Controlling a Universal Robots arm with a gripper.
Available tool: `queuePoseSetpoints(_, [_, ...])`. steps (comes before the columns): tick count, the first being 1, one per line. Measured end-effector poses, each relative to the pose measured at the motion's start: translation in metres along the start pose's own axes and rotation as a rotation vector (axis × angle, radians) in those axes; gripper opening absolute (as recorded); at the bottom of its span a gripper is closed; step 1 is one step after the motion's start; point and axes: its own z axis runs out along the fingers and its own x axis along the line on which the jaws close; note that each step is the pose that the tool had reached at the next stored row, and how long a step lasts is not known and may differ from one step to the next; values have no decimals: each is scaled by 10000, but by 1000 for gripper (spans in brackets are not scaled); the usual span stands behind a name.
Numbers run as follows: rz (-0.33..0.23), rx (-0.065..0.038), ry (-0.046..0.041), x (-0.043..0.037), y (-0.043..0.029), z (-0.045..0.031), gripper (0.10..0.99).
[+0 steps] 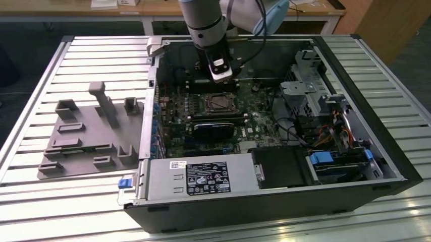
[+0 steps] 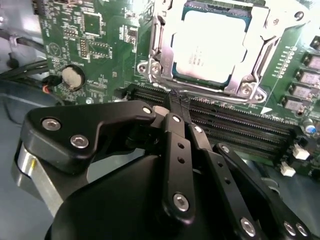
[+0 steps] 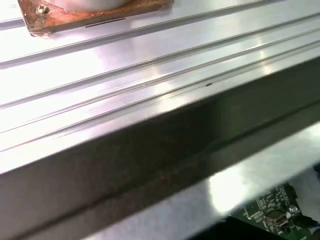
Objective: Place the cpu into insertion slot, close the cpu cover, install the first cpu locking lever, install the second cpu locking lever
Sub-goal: 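Install the first cpu locking lever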
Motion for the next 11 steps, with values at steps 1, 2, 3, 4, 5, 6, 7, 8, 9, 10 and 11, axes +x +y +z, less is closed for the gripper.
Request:
queuePoseSetpoints(1, [0, 0, 0, -4, 4, -20, 106])
queuePoseSetpoints(2, [0, 0, 0, -8, 7, -37, 106])
queuePoseSetpoints(3, [0, -1, -1, -11, 10, -49, 106])
queuePoseSetpoints(4, [0, 1, 0, -12, 11, -54, 106])
queuePoseSetpoints(5, [0, -3, -1, -12, 11, -54, 106])
queuePoseSetpoints(6, [0, -3, -1, -13, 12, -55, 106])
queuePoseSetpoints(7, [0, -1, 0, -13, 12, -57, 106])
queuePoseSetpoints(8, [0, -1, 0, -13, 12, -58, 106])
queuePoseSetpoints(9, [0, 3, 11, -14, 12, -58, 106])
queuePoseSetpoints(10, [10, 54, 120, -16, 13, -57, 106])
queuePoseSetpoints(11, [24, 130, 279, -22, 15, -54, 106])
